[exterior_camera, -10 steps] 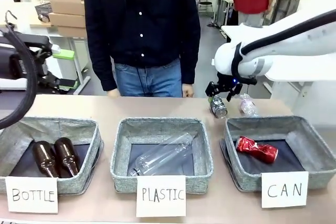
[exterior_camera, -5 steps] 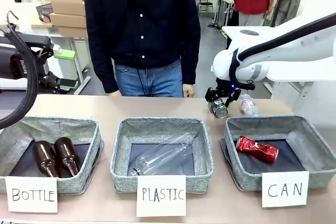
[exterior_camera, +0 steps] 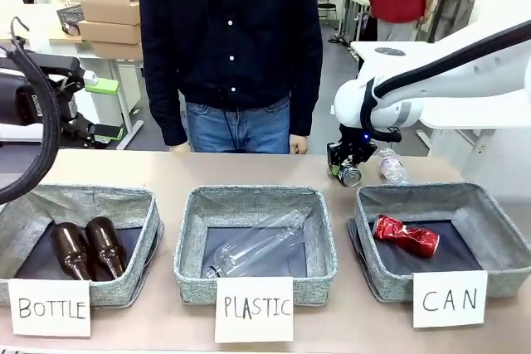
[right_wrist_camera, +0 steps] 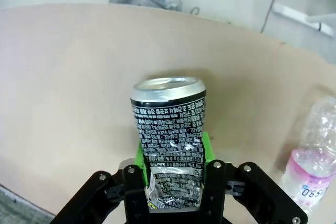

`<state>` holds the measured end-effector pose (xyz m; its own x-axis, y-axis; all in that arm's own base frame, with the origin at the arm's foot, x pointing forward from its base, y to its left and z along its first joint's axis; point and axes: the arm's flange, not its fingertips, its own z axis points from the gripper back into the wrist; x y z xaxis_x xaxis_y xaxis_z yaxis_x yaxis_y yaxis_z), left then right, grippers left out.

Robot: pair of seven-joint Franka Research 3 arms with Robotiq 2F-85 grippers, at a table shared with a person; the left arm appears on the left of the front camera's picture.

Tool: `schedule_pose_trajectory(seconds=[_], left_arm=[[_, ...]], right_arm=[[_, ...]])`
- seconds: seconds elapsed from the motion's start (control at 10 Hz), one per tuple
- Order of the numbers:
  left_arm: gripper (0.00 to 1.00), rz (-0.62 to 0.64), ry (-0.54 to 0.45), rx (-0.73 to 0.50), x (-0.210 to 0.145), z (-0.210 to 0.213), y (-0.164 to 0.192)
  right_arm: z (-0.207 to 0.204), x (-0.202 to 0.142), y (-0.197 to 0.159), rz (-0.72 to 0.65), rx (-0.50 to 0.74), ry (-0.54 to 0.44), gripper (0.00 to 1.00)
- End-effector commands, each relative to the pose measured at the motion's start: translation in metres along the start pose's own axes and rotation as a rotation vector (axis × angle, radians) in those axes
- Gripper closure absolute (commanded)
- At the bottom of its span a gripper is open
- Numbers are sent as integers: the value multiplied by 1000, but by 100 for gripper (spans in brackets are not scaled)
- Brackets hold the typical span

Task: Sort the can waste into the basket.
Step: Pick up the can waste from the table and place it in the right Fabric basket.

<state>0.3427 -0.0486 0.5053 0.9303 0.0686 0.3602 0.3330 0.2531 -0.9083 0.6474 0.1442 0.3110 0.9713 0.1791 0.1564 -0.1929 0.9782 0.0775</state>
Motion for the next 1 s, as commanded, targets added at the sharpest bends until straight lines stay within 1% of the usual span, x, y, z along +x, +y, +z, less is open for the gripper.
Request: schedule_pose_trajectory(seconds=[0.0,0.2,0.3,0.4,0.5,0.6,0.7,0.8,0.9], left_arm=[[0,5,-6,-20,0,1,-4],[0,5,-6,-20,0,1,-4],[0,5,-6,-20,0,1,-4],[0,5,-6,-20,0,1,-4],[0,5,-6,-20,0,1,-4],[0,5,-6,-20,0,1,-4],[0,5,-6,-20,0,1,-4],[0,5,-6,-20,0,1,-4],[0,5,-6,-20,0,1,-4]], right_arm=[[0,-3,3,-6,-36,23,95],[3,-4,3,6,-31,25,95],[11,-7,2,4,-27,15,95],[37,-17,0,12,-11,-2,95],[79,-36,-4,17,13,-11,95],[131,-65,-10,56,34,-14,95],[179,-103,-14,137,53,-20,95],[222,-150,-21,213,114,-32,95],[245,-191,-27,242,121,-36,95]])
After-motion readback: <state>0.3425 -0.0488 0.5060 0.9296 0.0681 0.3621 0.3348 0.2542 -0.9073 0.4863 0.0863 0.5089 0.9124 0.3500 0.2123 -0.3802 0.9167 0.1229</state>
